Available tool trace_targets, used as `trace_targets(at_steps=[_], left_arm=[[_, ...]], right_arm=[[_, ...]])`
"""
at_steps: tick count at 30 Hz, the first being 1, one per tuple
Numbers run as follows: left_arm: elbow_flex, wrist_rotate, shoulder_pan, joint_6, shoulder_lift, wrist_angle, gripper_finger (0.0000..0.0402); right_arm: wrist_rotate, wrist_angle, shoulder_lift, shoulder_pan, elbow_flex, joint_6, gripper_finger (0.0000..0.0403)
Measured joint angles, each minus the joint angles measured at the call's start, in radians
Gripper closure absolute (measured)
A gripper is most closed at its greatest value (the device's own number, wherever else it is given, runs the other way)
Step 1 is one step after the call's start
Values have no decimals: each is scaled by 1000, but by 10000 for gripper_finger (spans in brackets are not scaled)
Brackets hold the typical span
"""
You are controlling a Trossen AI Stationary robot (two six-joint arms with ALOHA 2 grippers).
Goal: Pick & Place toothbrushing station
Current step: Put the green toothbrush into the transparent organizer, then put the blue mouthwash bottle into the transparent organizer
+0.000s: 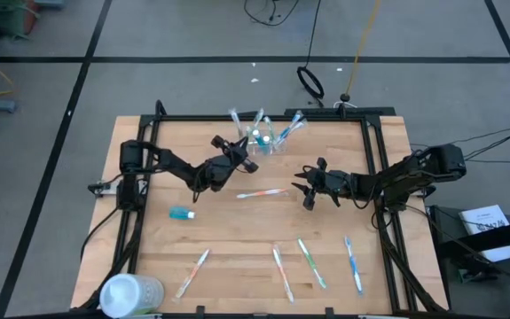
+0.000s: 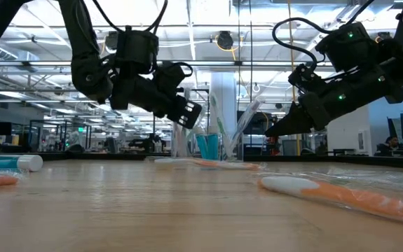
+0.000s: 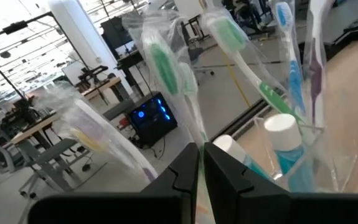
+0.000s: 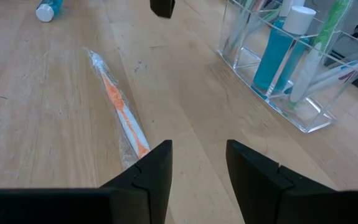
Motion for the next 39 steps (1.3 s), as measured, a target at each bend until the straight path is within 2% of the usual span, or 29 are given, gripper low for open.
trace_targets(at_steps=[3,8,15,18,25,31,39], left_arm=[[0,-1,0,-29,-57,-99,347],[0,25,2,-149,-160,-327,291],[0,216,16,-335,-259,-561,213],[0,243,7,-347,-296,-598,195],[0,244,-57,-339,-426,-681,188],[1,246,-139,-348,-539,-859,188],[1,250,-253,-369,-566,-1015,188]], right_arm=[[0,0,0,0,0,0,261],[0,0,0,0,0,0,261],[0,0,0,0,0,0,261],[0,0,0,0,0,0,261],[0,0,0,-1,0,-4,261],[0,0,0,0,0,-4,261],[0,0,0,0,0,-4,261]])
